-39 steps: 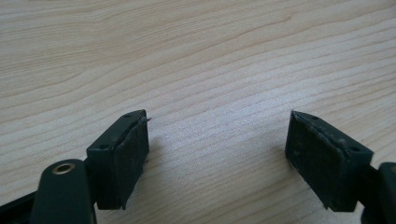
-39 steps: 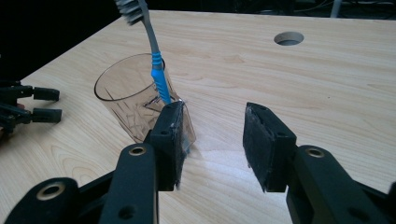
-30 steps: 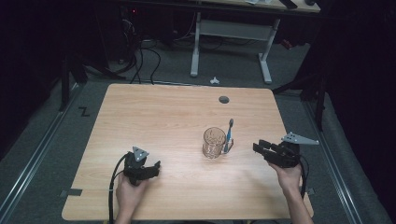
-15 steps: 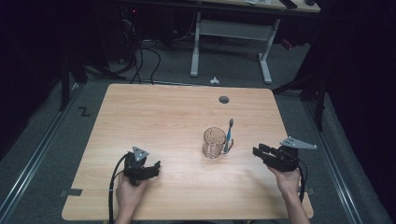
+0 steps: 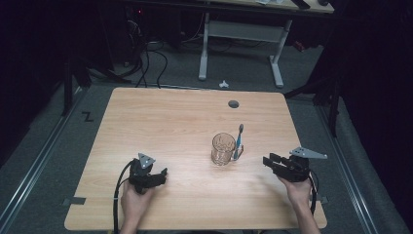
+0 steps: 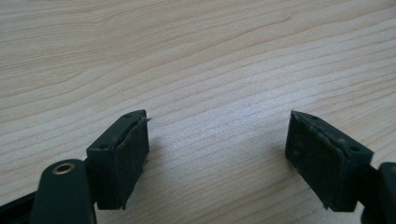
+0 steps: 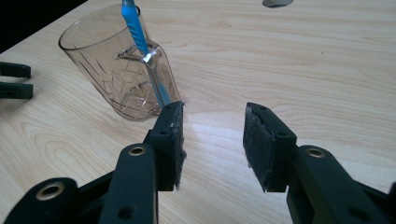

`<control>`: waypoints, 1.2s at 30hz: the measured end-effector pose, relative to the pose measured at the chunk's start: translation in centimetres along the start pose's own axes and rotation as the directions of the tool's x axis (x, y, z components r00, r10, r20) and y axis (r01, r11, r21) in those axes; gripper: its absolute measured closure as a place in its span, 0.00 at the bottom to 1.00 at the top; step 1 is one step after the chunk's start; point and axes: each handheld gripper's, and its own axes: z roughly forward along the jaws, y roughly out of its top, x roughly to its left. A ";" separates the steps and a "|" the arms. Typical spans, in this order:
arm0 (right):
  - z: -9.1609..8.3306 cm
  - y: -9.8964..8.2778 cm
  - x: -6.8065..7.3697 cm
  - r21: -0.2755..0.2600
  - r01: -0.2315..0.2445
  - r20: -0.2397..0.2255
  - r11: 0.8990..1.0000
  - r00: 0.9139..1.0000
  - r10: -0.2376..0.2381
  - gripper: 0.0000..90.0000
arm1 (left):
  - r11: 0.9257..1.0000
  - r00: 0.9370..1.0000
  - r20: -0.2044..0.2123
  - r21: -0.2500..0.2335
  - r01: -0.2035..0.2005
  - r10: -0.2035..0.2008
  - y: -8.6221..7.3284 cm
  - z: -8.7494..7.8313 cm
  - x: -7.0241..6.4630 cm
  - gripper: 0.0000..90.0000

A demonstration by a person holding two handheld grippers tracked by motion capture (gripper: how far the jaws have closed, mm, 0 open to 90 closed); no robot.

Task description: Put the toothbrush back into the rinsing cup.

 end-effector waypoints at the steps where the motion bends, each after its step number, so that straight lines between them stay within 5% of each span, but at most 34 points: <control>1: 0.1 -0.1 0.0 0.003 -0.004 0.002 1.000 1.000 0.004 0.65 | 1.000 1.000 0.000 0.000 0.000 0.000 0.0 0.0 0.0 0.25; 36: 2.2 -2.4 -1.0 0.071 0.002 0.085 0.997 0.996 -0.008 0.63 | 1.000 1.000 0.000 0.000 0.000 0.000 0.0 0.0 0.0 0.25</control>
